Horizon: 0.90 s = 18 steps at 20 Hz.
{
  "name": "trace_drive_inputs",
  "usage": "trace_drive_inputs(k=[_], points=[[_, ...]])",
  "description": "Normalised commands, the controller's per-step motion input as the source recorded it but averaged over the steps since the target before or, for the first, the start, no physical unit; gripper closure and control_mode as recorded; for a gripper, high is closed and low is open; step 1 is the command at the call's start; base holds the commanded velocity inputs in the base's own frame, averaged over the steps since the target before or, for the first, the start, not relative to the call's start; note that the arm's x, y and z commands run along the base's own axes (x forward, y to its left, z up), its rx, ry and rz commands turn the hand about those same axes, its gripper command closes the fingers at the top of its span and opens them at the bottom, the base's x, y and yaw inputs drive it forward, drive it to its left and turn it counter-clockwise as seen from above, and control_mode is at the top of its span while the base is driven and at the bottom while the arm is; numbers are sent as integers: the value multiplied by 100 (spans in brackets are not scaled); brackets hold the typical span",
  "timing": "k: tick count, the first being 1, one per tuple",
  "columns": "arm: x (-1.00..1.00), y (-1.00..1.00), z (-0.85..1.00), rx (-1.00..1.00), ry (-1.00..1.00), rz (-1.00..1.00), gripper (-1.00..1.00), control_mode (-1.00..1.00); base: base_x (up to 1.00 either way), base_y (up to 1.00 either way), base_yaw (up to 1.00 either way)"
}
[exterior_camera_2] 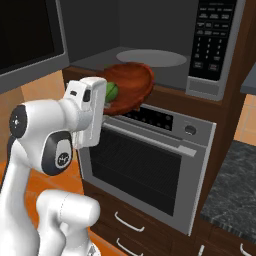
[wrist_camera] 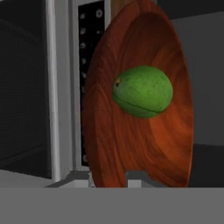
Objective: Pick the avocado from the sink and place it in the bowl. Then pick the bowl and place it in the microwave. Then close the microwave door and press the start button.
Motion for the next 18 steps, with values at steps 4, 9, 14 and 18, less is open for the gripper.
trace_drive_inputs(k=[4, 9, 14, 18], points=[[31, 0, 84, 0, 1, 3, 100, -100, 0, 0, 0], [50, 3, 63, 1, -2, 0, 100, -100, 0, 0, 0], [89, 0, 16, 0, -10, 0, 100, -100, 0, 0, 0], [97, 0, 0, 2, -4, 0, 100, -100, 0, 0, 0]])
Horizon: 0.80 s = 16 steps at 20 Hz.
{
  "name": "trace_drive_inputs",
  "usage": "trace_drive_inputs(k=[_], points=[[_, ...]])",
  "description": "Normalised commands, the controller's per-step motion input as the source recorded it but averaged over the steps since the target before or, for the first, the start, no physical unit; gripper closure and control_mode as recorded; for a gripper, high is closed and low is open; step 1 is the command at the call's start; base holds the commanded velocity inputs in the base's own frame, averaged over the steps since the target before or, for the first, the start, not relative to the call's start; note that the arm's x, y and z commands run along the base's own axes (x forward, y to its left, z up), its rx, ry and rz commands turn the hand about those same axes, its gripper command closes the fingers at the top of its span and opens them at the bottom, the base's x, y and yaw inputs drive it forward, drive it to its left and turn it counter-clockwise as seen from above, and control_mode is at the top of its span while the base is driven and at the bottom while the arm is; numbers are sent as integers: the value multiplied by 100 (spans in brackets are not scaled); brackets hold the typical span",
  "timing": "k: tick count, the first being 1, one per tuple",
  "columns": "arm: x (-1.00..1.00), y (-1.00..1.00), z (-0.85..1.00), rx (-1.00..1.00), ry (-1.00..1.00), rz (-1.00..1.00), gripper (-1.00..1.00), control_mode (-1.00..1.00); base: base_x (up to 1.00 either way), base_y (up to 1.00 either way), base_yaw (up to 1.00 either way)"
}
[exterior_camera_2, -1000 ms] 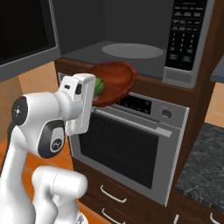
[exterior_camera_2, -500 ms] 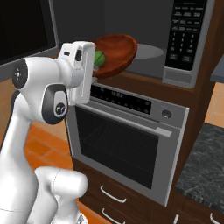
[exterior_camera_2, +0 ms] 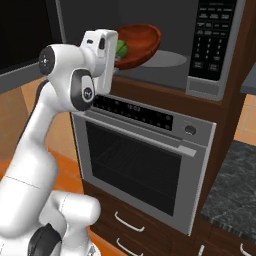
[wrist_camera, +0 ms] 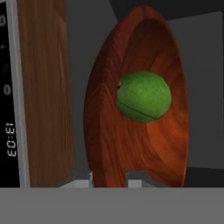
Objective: Pick the avocado from the sink and place it in the bowl. Then pick the bowl and place it in the microwave. Then close the microwave door and press the start button.
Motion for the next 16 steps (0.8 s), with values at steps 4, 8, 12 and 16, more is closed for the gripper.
trace_drive_inputs(k=[4, 8, 12, 16], points=[[98, 0, 0, 1, 5, 0, 100, -100, 0, 0, 0], [95, -5, 0, 0, 3, 0, 100, -100, 0, 0, 0], [86, -13, 0, 0, 6, 0, 100, -100, 0, 0, 0], [69, -10, -20, 0, 2, 0, 100, -100, 0, 0, 0]])
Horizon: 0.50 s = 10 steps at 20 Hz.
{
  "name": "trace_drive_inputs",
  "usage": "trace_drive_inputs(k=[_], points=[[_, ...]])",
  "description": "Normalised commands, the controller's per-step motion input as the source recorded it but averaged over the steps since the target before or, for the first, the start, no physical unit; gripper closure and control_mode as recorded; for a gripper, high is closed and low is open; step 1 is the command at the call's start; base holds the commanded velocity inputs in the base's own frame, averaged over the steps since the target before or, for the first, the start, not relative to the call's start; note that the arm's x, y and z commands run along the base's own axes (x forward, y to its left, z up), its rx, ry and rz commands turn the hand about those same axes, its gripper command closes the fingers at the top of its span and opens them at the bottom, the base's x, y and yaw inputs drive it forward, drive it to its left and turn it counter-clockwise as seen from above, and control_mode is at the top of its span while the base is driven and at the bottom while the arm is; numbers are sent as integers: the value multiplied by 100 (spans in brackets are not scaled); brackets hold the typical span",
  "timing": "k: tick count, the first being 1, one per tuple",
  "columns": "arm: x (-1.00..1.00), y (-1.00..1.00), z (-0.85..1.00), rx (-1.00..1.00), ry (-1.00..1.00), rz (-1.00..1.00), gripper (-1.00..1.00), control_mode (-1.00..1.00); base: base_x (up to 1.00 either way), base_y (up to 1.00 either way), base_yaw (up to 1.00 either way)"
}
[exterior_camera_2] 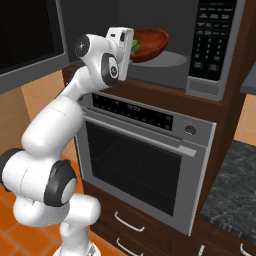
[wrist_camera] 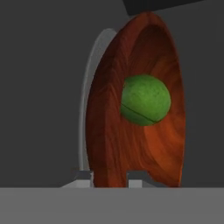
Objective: Pick the avocado from the sink and place it in the bowl. Then pick the bowl and place it in the microwave. Then close the microwave door and press the start button.
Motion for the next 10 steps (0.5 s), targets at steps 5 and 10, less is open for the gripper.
trace_drive_inputs(k=[5, 10], points=[[53, -16, -26, 0, 0, 0, 100, -100, 0, 0, 0], [45, -8, -37, 0, 1, 0, -100, -100, 0, 0, 0]])
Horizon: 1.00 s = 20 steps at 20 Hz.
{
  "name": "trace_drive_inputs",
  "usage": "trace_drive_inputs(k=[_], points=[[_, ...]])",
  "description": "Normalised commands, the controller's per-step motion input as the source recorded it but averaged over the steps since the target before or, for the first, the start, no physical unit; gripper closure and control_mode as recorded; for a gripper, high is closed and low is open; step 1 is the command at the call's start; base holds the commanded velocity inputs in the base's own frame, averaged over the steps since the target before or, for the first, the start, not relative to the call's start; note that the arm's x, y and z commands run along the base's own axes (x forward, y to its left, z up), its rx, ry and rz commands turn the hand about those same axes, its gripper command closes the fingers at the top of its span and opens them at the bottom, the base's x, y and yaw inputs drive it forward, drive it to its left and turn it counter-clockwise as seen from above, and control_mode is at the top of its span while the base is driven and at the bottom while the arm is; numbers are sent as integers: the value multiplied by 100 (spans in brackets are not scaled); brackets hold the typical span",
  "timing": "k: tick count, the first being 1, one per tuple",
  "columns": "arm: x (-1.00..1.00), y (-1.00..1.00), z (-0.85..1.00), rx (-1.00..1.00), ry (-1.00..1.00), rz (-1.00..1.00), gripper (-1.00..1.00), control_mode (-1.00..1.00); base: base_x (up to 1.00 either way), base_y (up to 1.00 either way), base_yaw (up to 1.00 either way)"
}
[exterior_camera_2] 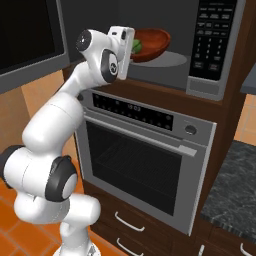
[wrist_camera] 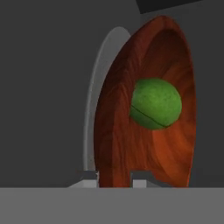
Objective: Pick the avocado from the sink and place it in the bowl. Then pick the bowl and place it in the microwave. Then close the microwave door and press the start button.
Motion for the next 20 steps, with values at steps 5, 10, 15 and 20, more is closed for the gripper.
trace_drive_inputs(k=[5, 10, 15, 20], points=[[37, 0, -2, 0, -17, 0, -100, -100, 0, 0, 0], [11, 0, -4, 0, -35, 3, -100, -100, 0, 0, 0], [-62, 7, 22, 0, -15, 2, -100, -100, 0, 0, 0], [-100, 26, 62, 0, 4, 0, -100, -100, 0, 0, 0]])
